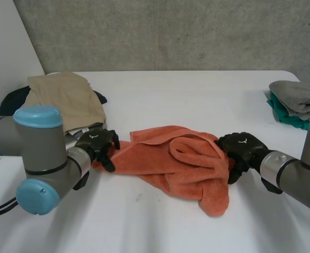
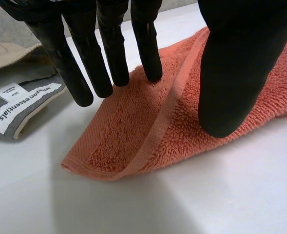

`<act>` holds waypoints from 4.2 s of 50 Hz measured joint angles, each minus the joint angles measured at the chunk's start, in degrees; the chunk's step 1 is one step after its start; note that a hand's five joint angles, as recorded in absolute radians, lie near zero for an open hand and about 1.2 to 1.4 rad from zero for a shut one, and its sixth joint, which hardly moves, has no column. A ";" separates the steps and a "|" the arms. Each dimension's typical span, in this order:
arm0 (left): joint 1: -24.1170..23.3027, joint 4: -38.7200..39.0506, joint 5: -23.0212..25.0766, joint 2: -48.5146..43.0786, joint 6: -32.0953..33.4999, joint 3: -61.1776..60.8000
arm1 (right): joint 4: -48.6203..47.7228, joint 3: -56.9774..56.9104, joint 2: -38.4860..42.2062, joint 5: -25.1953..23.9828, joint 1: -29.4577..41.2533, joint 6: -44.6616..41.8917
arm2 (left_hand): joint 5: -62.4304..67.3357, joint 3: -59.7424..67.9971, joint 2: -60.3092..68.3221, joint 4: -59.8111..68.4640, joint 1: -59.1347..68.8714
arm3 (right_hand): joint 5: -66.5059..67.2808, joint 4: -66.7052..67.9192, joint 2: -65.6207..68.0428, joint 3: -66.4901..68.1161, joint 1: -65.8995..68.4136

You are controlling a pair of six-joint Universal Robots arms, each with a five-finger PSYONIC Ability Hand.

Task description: Fold the laundry.

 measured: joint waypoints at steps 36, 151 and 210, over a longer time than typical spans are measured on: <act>0.62 -1.99 -0.20 22.19 -0.07 3.97 | 14.12 -16.04 -21.31 1.31 -3.21 -10.21 | 33.77 35.51 35.84 35.85 32.26 | 37.83 41.23 40.02 40.48 35.00; 0.16 2.94 -4.38 43.31 24.07 -15.55 | 22.42 -11.97 -25.07 7.76 -13.95 -25.27 | 33.83 35.89 36.17 36.12 32.21 | 40.70 41.39 40.48 40.66 35.16; -2.79 30.15 -5.92 5.69 21.61 2.37 | -22.85 -22.11 -7.20 10.04 2.27 -13.13 | -18.17 -16.90 -17.09 -17.69 -19.09 | 40.95 41.44 40.48 40.84 36.52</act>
